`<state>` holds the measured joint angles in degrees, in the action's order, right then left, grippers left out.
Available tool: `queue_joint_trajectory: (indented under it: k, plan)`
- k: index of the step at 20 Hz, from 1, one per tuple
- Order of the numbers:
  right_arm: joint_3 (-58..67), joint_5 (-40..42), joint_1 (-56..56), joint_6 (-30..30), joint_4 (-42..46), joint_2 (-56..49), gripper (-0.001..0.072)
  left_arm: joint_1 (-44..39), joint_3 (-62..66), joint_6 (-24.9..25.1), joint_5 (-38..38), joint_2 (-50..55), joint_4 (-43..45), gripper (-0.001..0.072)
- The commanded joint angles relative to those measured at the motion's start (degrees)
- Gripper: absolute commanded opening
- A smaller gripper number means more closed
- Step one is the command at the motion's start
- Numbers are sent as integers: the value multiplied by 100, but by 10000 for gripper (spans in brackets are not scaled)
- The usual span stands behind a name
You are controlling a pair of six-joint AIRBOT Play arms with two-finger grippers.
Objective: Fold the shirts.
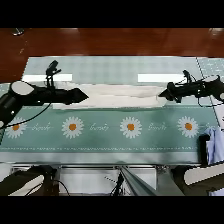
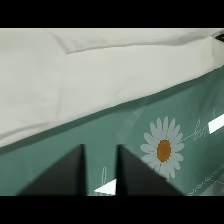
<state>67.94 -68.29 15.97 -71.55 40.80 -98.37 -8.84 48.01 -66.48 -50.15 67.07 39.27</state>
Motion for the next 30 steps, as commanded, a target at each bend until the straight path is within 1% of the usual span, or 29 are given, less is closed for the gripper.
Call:
queue_joint_trajectory:
  k: [1,4,6,8,10,12,14,16,18,20,21,22,23,24,25,27,28,30]
  plan:
    - [31,-437,-72,129,262,431,20,-575,140,87,514,197,-120,23]
    - [-101,-1067,39,83,1530,1617,19,-870,472,87,520,365,-120,23]
    - [-490,-1128,39,20,2015,2761,20,-1163,817,85,522,684,-120,23]
    - [-940,-1123,39,-138,2090,3934,20,-1532,1300,-61,518,1228,-120,22]
    - [-1318,-1126,35,-533,2083,4992,20,-1958,1910,-422,518,1886,-116,22]
    - [-1578,-1126,35,-879,1937,5727,20,-2448,2559,-684,520,2546,-116,21]
    - [-1714,-1141,35,-1043,1655,6168,20,-2962,3171,-1029,463,3204,-116,21]
    - [-1718,-1150,33,-979,1316,6360,19,-3497,3654,-1379,247,3744,-166,22]
    - [-1718,-1231,28,-804,857,6343,19,-4037,3912,-1379,175,4057,-262,22]
    - [-1718,-1215,28,-765,772,6341,20,-4459,4048,-1377,195,4249,-452,22]
    - [-1718,-1211,28,-763,772,6341,20,-4540,4087,-1377,149,4280,-551,23]
    - [-1718,-1220,28,-721,761,6341,20,-4529,4103,-1366,103,4258,-706,24]
    - [-1718,-1239,28,-719,754,6341,20,-4404,4168,-1252,-57,4234,-763,23]
    - [-1718,-1244,28,-719,726,6341,20,-4186,4262,-1130,-249,4205,-761,24]
    - [-1718,-1250,28,-719,654,6341,20,-3849,4336,-1117,-413,4157,-761,23]
    - [-1718,-1196,26,-697,254,6334,20,-2981,4350,-1139,-619,3971,-761,23]
    - [-1703,-1187,13,-664,33,6293,20,-2468,4345,-1141,-839,3842,-761,23]
    - [-1582,-1003,-393,-695,-87,6043,20,-1480,4308,-1143,-1375,3501,-761,23]
